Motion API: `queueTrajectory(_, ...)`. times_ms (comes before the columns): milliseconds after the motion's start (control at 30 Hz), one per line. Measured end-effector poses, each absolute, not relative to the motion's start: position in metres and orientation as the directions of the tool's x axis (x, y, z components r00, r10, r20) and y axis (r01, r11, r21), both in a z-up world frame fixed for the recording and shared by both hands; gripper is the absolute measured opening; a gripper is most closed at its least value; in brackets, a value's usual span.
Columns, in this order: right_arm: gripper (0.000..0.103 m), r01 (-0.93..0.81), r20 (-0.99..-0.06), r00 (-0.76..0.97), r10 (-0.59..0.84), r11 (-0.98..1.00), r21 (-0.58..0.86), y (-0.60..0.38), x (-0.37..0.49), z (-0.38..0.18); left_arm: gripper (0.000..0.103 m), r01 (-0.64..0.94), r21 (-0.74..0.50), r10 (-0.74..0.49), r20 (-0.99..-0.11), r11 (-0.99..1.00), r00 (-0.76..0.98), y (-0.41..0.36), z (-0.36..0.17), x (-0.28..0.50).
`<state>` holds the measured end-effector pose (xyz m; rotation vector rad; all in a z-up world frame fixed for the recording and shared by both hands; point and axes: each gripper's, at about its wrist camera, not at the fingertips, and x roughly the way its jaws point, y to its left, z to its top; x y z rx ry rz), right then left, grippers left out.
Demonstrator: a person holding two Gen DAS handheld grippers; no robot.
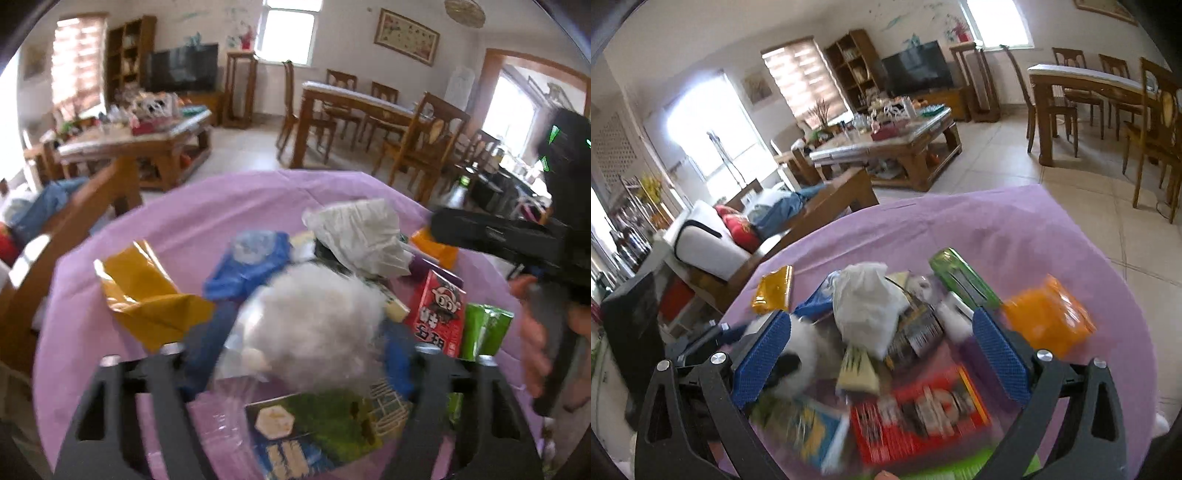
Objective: Collect trash
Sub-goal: 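Grasp the white fluffy ball with the left tool while the right tool grasps the white tissue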
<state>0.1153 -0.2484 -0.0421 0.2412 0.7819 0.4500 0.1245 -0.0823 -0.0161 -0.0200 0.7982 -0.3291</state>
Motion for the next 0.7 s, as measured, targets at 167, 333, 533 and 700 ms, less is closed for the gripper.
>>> queueTrajectory(167, 0.078, -0.309, -0.692, 0.573, 0.438, 0.898, 0.313, -0.228, 0.140, -0.054, 0.044, 0.320, -0.167, -0.343, -0.688, 0.933, 0.640, -0.083, -0.021, 0.125)
queueTrajectory(333, 0.046, -0.294, -0.730, 0.530, 0.432, 0.901, 0.320, -0.214, 0.153, -0.066, 0.044, 0.322, -0.209, -0.374, -0.679, 0.923, 0.632, -0.081, -0.031, 0.119)
queueTrajectory(533, 0.011, -0.296, -0.694, 0.554, 0.459, 0.888, 0.351, -0.207, 0.152, -0.063, 0.043, 0.332, -0.232, -0.402, -0.630, 0.914, 0.664, -0.075, -0.025, 0.105)
queueTrajectory(700, 0.010, -0.305, -0.564, 0.649, 0.511, 0.854, 0.422, -0.235, 0.116, -0.033, 0.043, 0.355, -0.240, -0.428, -0.544, 0.904, 0.721, -0.071, 0.000, 0.083)
